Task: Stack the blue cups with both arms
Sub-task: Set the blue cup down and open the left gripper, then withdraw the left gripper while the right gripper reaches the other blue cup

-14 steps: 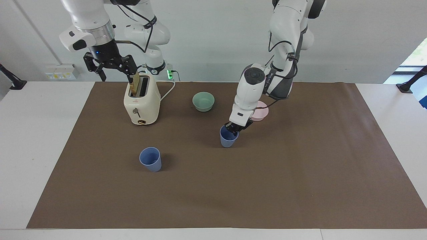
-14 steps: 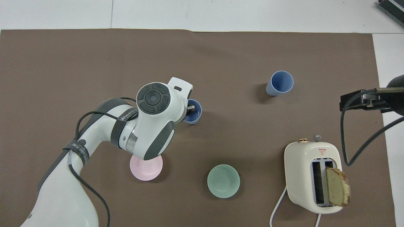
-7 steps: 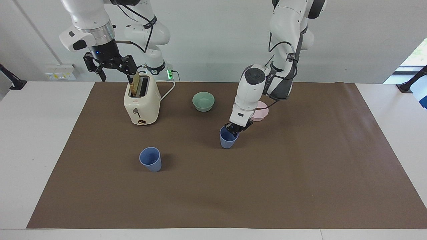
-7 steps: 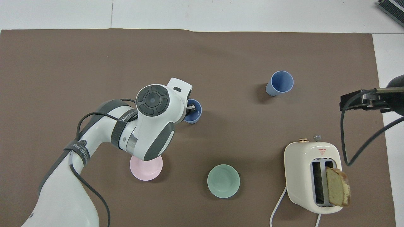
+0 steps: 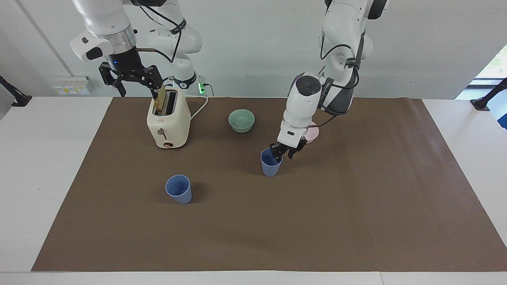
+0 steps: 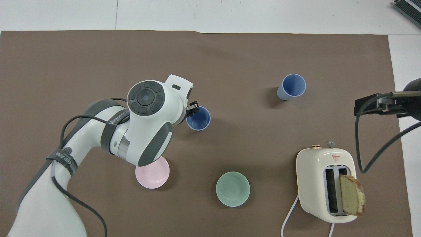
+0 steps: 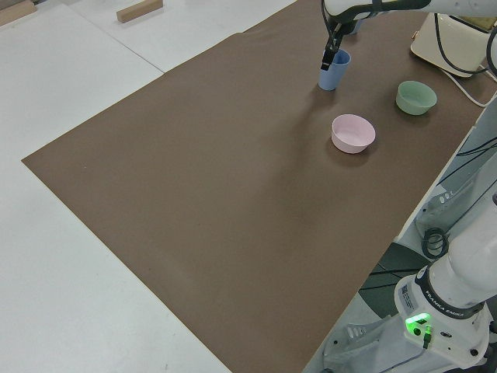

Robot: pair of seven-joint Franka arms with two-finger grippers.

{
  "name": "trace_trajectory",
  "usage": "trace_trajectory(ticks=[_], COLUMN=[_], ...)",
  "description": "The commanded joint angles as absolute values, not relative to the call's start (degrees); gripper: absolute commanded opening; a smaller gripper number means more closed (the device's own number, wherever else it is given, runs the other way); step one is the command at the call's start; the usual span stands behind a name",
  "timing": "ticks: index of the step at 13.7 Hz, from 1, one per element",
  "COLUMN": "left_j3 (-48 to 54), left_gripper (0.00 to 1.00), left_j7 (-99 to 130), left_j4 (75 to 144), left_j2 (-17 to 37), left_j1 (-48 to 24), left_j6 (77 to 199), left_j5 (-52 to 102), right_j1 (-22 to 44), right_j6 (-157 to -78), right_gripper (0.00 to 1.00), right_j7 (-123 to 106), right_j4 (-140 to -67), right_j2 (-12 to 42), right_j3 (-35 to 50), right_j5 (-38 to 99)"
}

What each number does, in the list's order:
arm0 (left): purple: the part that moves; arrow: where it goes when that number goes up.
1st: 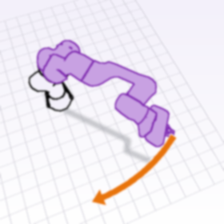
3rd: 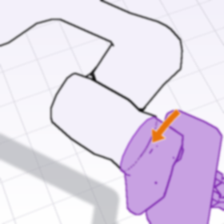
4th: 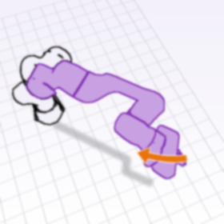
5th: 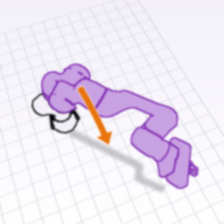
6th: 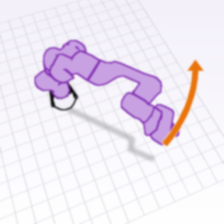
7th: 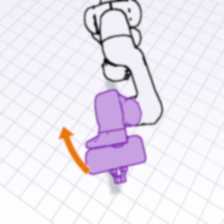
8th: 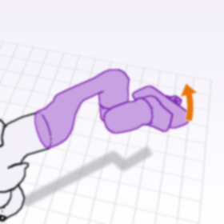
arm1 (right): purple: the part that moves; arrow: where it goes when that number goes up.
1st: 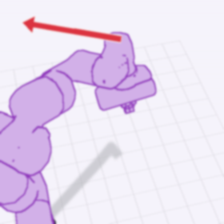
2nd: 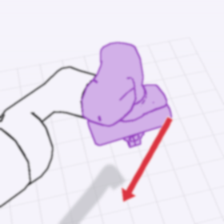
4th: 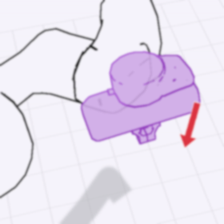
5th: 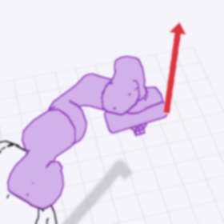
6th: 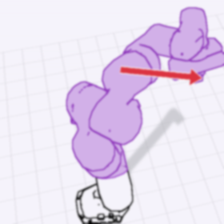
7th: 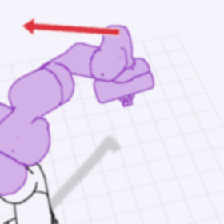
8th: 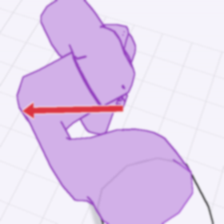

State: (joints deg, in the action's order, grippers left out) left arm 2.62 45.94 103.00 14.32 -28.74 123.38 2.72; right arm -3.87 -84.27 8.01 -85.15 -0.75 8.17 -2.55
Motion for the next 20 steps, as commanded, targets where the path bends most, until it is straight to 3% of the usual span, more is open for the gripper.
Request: trace_trajectory(ticks=[1,5,12,14,20], left_j3=[2.7,2.7,2.6,2.5,2.5], left_gripper=[1.00,1.00,1.00,1.00,1.00], left_j7=[37.1,25.4,5.9,0.9,-0.9], left_j4=[103.5,103.6,103.5,102.3,87.8], left_j2=[7.5,1.1,-3.4,-3.4,3.0], left_j1=[-22.5,-13.4,-1.5,0.3,0.4], left_j6=[116.3,107.3,99.8,98.9,87.5], left_j5=[2.8,2.9,2.9,2.8,0.1], right_j1=[-4.7,-4.7,-4.2,-4.2,-4.0], right_j6=[-84.5,-86.7,-91.7,-94.0,-100.8], right_gripper=[1.00,1.00,1.00,1.00,1.00], right_j7=[6.1,6.2,6.3,6.4,6.5], right_j4=[-85.2,-85.2,-84.7,-84.6,-84.6], right_j2=[-0.6,-0.5,3.6,5.8,14.0], right_j3=[8.4,8.3,8.4,8.4,8.4], right_j5=[-2.1,-2.2,-3.3,-3.4,-5.3])
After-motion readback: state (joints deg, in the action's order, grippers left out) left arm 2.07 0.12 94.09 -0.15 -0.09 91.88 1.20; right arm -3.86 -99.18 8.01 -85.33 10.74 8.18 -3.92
